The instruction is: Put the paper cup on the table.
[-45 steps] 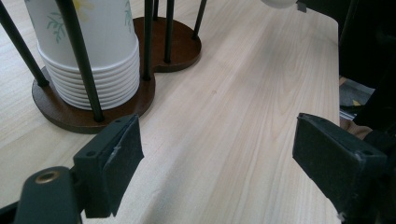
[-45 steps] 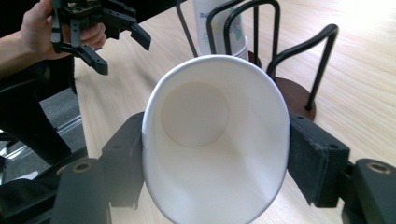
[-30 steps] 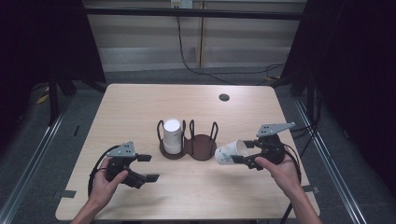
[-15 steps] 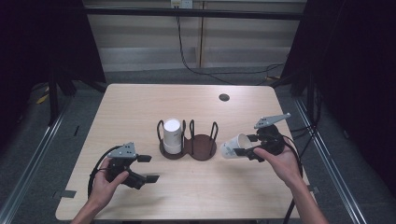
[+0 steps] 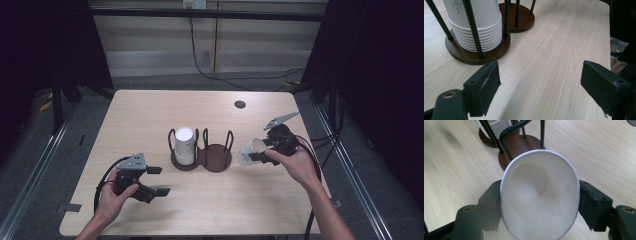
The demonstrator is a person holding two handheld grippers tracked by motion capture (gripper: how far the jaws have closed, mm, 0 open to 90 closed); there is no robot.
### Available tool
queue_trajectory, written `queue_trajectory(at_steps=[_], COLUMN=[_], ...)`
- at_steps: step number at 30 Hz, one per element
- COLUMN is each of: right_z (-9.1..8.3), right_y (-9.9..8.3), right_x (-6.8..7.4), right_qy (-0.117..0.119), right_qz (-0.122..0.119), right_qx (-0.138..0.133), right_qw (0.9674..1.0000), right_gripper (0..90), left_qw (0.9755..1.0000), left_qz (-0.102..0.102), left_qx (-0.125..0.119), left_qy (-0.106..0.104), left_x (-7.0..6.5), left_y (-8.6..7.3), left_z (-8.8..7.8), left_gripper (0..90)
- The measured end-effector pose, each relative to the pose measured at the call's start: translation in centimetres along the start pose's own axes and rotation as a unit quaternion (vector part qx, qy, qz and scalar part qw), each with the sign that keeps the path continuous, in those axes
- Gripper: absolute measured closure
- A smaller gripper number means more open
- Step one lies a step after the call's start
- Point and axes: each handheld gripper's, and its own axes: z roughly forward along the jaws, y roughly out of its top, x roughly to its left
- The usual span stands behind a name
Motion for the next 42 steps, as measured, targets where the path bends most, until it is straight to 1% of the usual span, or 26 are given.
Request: queue_trajectory(at_steps=[4,6,7,12,15,20,24,26,27,29,32,35,36,37,38,40,41,42], right_z=[0.3,0.5,0.6,1.3,1.7,2.3,2.8,2.8,2.9,3.1,3.5,4.2,4.5,4.7,4.7,4.9,5.0,5.0], right_y=[0.3,0.4,0.5,0.6,0.5,0.4,0.5,0.7,0.8,1.0,1.1,1.1,1.0,1.0,1.0,1.1,1.1,1.1], right_x=[-0.4,-0.5,-0.6,-1.0,-1.4,-1.9,-2.2,-2.3,-2.3,-2.3,-2.4,-2.5,-2.5,-2.5,-2.5,-2.6,-2.5,-2.6], right_qy=[-0.01,-0.01,-0.01,-0.02,-0.027,-0.039,-0.051,-0.056,-0.056,-0.06,-0.06,-0.06,-0.063,-0.064,-0.063,-0.065,-0.065,-0.067], right_qz=[0.0,0.005,0.004,0.008,0.01,0.015,0.011,0.01,0.013,0.011,0.007,0.014,0.013,0.017,0.018,0.023,0.024,0.028], right_qx=[0.016,0.023,0.024,0.045,0.058,0.077,0.093,0.098,0.1,0.106,0.112,0.124,0.126,0.126,0.12,0.117,0.115,0.109], right_qw=[0.9998,0.9997,0.9997,0.9988,0.9979,0.9962,0.9943,0.9935,0.9933,0.9925,0.9918,0.9903,0.9899,0.9898,0.9906,0.9908,0.991,0.9914], right_gripper=[27.8,27.8,27.7,27.3,26.9,26.6,25.9,25.7,25.5,25.0,24.4,24.4,24.2,23.5,23.5,22.8,22.4,22.2], left_qw=[1.0,1.0,1.0,1.0,0.9999,1.0,0.9999,1.0,0.9999,1.0,1.0,1.0,1.0,1.0,1.0,1.0,1.0,1.0], left_qz=[0.0,0.002,0.003,0.005,0.009,0.005,0.008,0.004,0.006,0.005,0.004,0.002,0.002,0.003,0.003,0.001,0.005,0.004], left_qx=[-0.001,0.002,0.003,0.005,0.006,0.005,0.01,0.007,0.009,0.008,0.004,0.003,0.003,0.003,0.003,0.003,0.005,0.005], left_qy=[0.0,0.002,0.004,0.002,0.002,0.002,0.002,0.001,0.0,-0.004,0.001,0.004,0.003,0.004,0.004,0.004,0.003,0.001], left_x=[0.0,0.0,0.0,-0.1,-0.2,-0.1,-0.1,-0.2,-0.2,-0.1,0.0,0.1,0.2,0.2,0.2,0.1,0.1,0.1], left_y=[0.0,0.0,-0.1,0.0,0.1,0.0,0.0,-0.1,-0.1,0.0,0.0,-0.1,-0.1,-0.1,-0.1,-0.1,-0.1,-0.1], left_z=[0.0,0.0,0.0,0.1,0.0,0.0,0.1,0.2,0.2,0.1,-0.1,-0.4,-0.4,-0.4,-0.4,-0.4,-0.3,-0.3], left_gripper=[16.2,16.2,16.2,16.2,16.2,16.2,16.2,16.2,16.2,16.2,16.2,16.2,16.2,16.2,16.2,16.2,16.3,16.2])
